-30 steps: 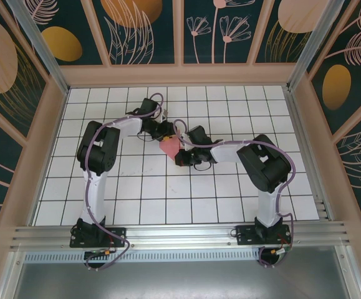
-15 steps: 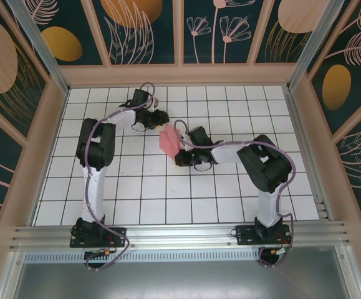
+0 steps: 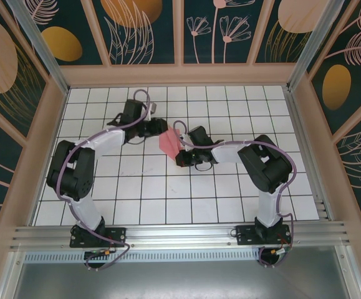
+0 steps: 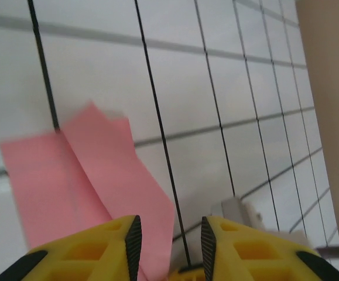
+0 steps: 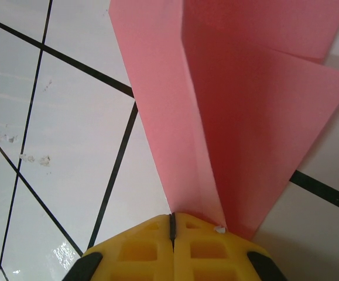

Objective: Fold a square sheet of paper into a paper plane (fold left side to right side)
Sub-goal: Fourth fold the wing at the center of the table.

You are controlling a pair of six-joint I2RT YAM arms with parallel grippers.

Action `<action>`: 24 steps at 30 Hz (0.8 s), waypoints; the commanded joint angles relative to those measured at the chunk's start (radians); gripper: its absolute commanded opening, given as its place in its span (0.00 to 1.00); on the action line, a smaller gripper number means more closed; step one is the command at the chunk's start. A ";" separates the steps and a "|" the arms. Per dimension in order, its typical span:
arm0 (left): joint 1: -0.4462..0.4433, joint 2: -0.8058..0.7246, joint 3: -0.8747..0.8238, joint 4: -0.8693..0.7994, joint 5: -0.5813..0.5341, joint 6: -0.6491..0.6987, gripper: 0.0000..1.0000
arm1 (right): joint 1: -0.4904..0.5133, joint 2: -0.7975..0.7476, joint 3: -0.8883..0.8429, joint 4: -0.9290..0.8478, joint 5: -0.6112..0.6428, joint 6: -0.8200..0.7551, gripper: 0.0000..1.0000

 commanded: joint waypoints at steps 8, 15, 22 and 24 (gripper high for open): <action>-0.071 0.091 -0.094 0.151 0.122 -0.138 0.34 | -0.016 0.052 -0.043 -0.204 0.094 -0.017 0.00; -0.100 0.123 -0.109 0.183 0.160 -0.165 0.34 | -0.016 0.058 -0.036 -0.210 0.096 -0.021 0.00; -0.111 0.171 -0.094 0.182 0.145 -0.171 0.33 | -0.014 0.065 -0.028 -0.211 0.094 -0.020 0.00; -0.111 0.185 -0.091 0.187 0.146 -0.174 0.33 | -0.014 0.066 -0.027 -0.214 0.095 -0.022 0.00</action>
